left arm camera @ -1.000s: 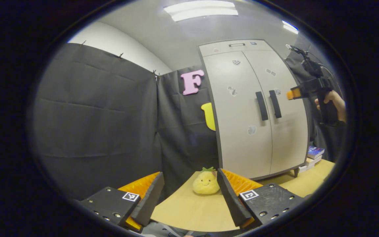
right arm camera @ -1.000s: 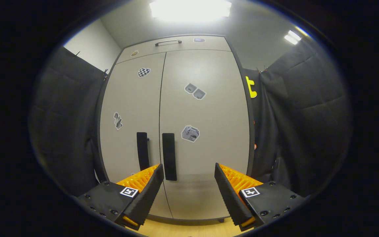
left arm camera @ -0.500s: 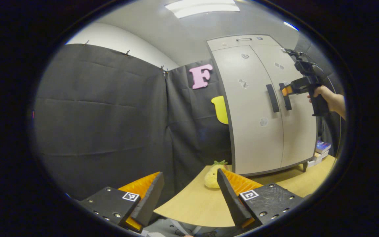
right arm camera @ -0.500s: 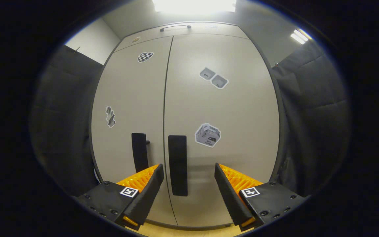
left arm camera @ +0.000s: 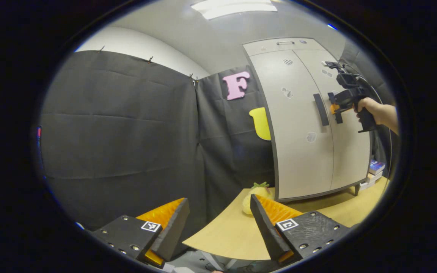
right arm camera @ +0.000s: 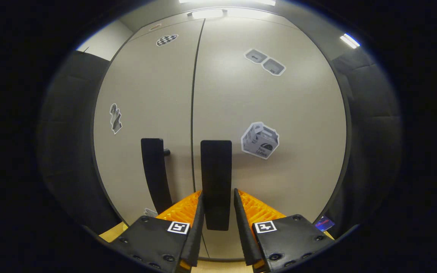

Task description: Open the right door of the double-door shoe cabinet with the right hand, and open the left door with the left hand.

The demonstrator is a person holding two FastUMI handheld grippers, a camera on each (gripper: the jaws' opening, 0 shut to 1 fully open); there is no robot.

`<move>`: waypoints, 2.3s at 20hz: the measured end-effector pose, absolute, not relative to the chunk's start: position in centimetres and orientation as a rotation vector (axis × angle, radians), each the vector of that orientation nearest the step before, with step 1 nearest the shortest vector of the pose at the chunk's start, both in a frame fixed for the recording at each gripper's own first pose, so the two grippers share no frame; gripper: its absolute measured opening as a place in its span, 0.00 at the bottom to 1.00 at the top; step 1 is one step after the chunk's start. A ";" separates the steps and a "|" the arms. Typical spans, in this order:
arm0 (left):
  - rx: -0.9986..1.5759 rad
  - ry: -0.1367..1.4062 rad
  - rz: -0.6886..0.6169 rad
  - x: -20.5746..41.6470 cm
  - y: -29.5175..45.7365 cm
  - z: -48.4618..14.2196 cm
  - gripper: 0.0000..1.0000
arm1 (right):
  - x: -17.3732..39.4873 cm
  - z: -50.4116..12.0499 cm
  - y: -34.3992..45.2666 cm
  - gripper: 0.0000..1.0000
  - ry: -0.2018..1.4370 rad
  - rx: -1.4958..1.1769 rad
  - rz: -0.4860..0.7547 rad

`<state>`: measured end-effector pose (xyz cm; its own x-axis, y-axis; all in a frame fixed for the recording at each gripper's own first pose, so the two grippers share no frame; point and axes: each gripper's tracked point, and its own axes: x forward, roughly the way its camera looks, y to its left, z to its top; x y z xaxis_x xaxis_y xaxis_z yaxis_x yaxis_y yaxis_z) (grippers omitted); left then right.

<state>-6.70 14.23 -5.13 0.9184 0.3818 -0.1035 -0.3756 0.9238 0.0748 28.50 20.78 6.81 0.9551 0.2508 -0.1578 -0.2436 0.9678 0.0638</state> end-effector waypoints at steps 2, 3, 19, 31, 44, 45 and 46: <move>0.047 0.125 0.392 -6.8 14.3 -5.4 0.94 | 28.8 6.8 20.4 0.47 0.177 0.055 0.222; 0.045 0.129 0.394 -6.8 14.4 -5.5 0.95 | 28.7 6.6 20.5 0.31 0.182 0.057 0.220; 0.019 0.098 0.333 -6.8 13.7 -4.7 0.95 | 24.5 6.8 18.7 0.12 0.198 0.109 0.306; 0.021 0.057 0.202 -5.4 9.9 -2.7 0.95 | 18.9 7.1 14.7 0.12 0.215 0.124 0.359; 0.027 0.024 0.059 -1.9 1.4 -1.6 0.95 | 14.1 7.0 6.8 0.10 0.219 0.153 0.383; 0.028 0.024 0.051 -1.5 0.9 -1.6 0.95 | 14.0 7.0 6.5 0.12 0.216 0.158 0.387; 0.028 0.024 0.043 -1.5 0.5 -1.5 0.94 | 13.9 7.0 6.0 0.12 0.213 0.159 0.388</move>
